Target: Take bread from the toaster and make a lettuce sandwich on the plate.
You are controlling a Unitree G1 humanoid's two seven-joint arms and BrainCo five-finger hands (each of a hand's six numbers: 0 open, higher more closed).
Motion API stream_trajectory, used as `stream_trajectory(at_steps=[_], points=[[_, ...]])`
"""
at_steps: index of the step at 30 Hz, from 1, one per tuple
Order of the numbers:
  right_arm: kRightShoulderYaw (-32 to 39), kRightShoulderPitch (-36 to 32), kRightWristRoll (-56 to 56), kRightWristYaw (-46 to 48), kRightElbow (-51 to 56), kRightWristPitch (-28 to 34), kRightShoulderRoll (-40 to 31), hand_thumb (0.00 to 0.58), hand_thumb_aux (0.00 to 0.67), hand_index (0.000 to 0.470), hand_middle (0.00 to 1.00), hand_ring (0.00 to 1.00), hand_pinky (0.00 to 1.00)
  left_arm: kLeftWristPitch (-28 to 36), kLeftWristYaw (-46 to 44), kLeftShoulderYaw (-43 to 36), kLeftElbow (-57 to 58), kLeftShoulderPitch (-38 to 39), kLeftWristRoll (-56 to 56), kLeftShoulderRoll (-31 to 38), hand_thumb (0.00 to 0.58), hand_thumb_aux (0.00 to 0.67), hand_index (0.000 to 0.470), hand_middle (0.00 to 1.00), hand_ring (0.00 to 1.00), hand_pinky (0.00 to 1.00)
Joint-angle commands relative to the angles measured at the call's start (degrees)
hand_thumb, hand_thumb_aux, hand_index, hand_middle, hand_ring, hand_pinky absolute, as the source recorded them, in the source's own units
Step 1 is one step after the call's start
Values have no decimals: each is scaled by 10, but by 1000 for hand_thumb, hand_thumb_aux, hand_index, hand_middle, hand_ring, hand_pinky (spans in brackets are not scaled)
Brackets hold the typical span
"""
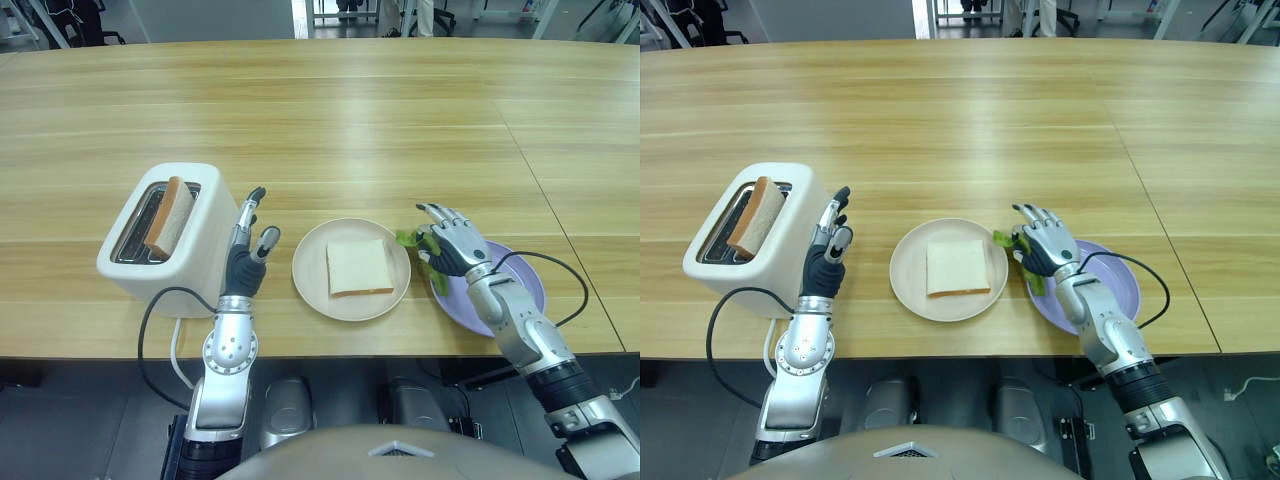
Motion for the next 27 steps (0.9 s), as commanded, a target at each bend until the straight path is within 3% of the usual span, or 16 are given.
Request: stream_trajectory(at_steps=[1, 21, 27], points=[[5, -21, 1, -6, 9, 8, 17, 580, 670, 460, 0, 0, 0, -3, -7, -10, 27, -12, -5, 1, 0, 0, 0, 0, 0, 0], [-12, -46, -5, 6, -79, 30, 20, 580, 670, 460, 0, 0, 0, -20, -2, -9, 61, -31, -12, 2, 0, 0, 0, 0, 0, 0], [18, -49, -15, 2, -38, 21, 35, 580, 670, 460, 0, 0, 0, -19, -5, -11, 60, -38, -13, 4, 0, 0, 0, 0, 0, 0]])
